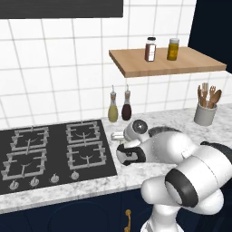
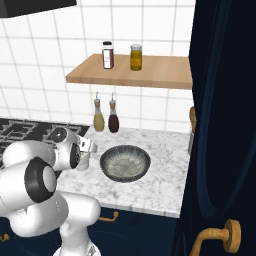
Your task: Grab a lemon wedge from the fridge and one ice cube from the ice bowl, and put them in the glass of lemonade.
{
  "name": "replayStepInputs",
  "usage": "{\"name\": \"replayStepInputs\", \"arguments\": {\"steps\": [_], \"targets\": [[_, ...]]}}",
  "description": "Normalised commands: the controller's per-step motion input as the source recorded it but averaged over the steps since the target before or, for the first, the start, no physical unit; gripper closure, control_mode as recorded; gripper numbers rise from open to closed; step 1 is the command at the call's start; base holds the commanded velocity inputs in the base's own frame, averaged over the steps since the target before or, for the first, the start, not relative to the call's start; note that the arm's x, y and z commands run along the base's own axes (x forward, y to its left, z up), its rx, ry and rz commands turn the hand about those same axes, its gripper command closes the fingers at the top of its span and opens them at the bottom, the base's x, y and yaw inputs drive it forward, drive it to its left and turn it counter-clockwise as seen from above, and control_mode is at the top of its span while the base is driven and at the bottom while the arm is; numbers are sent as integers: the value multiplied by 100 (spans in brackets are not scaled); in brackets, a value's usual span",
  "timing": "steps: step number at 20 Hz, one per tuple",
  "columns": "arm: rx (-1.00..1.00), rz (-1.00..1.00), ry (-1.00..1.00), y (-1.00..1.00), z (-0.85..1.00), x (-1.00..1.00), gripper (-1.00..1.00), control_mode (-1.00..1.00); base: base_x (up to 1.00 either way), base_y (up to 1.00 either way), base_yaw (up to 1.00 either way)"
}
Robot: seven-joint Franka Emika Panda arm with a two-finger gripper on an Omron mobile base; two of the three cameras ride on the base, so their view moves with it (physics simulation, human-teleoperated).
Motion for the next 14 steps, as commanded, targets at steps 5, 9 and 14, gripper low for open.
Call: {"name": "replayStepInputs", "arguments": {"steps": [5,9,14], "targets": [[-2,0,0,8,-15,19,100,-100,0,0,0],[-1,0,0,0,0,0,100,-100,0,0,0],[-1,0,0,0,2,0,-100,-100,0,0,0]]}}
